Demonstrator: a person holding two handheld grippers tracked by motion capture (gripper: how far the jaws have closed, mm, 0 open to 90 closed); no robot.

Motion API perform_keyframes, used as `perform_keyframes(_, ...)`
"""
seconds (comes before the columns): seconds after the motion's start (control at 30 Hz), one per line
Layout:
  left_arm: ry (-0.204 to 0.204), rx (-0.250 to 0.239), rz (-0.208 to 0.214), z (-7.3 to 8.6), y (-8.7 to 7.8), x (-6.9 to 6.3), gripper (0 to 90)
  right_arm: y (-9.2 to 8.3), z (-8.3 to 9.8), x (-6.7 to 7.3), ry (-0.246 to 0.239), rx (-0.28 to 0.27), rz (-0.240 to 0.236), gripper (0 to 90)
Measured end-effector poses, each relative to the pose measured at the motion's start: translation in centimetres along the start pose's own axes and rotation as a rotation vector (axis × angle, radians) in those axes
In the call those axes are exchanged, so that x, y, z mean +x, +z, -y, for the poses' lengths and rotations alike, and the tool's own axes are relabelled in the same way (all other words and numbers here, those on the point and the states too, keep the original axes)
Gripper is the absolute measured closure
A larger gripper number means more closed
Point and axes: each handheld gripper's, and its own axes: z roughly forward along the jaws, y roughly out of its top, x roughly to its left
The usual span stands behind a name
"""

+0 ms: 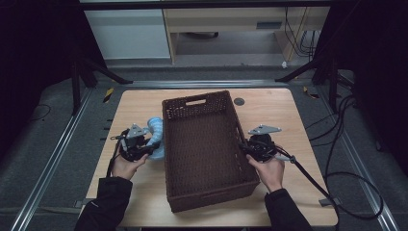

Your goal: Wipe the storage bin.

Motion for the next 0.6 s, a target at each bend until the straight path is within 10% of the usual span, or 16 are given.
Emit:
perform_keyframes(0.37, -0.033, 0.075, 0.020, 1.6, 2.0, 0.4, 69.9, 0.1, -0.1, -0.1, 0.009, 0.000, 0.007, 71.2)
perform_keyframes(0.6, 0.008, -0.073, 0.015, -0.9, -1.6, -0.4, 69.9, 0.3, -0.3, -0.4, 0.014, -0.001, 0.012, 71.2)
